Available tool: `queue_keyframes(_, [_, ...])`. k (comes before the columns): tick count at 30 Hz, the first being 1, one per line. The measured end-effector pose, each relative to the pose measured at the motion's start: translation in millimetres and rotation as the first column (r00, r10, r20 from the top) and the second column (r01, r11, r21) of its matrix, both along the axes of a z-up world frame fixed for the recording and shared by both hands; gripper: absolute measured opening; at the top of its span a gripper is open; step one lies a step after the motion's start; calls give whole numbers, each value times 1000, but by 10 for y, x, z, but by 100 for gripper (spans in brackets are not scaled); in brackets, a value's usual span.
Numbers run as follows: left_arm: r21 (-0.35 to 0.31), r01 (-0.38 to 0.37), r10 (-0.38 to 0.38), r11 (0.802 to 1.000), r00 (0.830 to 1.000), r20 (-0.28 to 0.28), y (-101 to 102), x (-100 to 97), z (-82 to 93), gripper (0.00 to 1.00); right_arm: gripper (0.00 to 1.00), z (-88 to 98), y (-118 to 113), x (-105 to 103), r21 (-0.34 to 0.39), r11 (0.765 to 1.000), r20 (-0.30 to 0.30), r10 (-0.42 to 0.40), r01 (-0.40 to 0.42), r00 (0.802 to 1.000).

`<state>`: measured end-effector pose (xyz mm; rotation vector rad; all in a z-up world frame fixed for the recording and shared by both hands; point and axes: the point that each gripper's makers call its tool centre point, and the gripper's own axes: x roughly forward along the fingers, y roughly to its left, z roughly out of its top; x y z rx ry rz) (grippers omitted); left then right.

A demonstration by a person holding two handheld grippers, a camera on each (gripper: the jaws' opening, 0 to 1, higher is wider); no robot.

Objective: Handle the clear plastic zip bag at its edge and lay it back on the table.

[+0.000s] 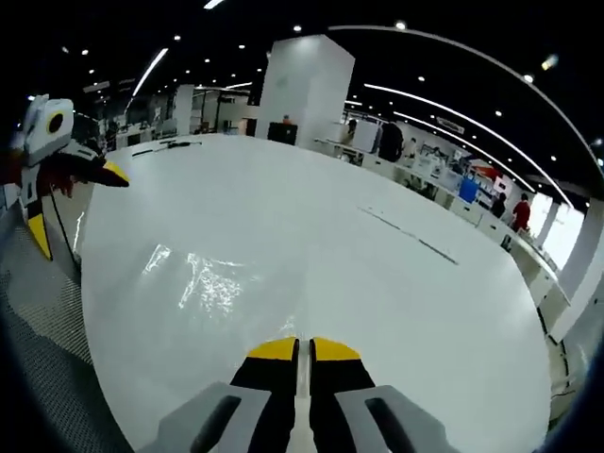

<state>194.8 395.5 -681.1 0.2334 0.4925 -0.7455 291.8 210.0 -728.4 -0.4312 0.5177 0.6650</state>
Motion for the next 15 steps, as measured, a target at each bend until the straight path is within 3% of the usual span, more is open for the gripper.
queue_keyframes(9, [23,91,-91,996,996,2,-195,193,60,78,0,138,71,-26,-43,998,42,54,-52,998])
queue_keyframes(15, [39,181,-181,983,983,3,-393,336,91,70,0,210,100,-49,-39,997,52,68,-66,996])
